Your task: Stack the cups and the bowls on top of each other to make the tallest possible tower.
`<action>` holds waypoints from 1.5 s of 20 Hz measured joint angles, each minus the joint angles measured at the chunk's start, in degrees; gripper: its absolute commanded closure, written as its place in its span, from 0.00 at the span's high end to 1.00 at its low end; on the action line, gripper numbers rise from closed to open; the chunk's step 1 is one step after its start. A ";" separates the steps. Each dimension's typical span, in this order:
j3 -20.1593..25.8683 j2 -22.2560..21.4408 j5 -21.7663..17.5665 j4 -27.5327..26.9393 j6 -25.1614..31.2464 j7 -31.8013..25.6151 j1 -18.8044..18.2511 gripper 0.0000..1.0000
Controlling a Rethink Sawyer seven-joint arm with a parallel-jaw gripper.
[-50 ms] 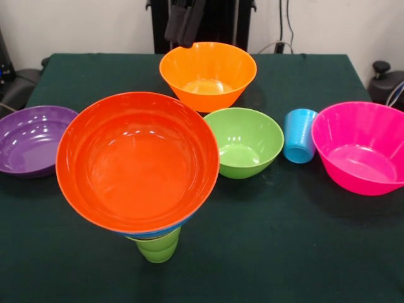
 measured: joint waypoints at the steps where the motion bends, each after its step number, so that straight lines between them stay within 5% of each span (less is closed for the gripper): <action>1: -0.38 -0.17 0.06 0.68 -0.10 0.00 0.22 1.00; 15: -3.62 -0.61 2.54 8.89 -7.09 0.08 5.10 1.00; 24: -6.12 -1.19 5.61 20.52 -19.02 0.09 12.22 1.00; 30: -6.52 -3.21 6.83 29.36 -23.81 0.09 13.78 1.00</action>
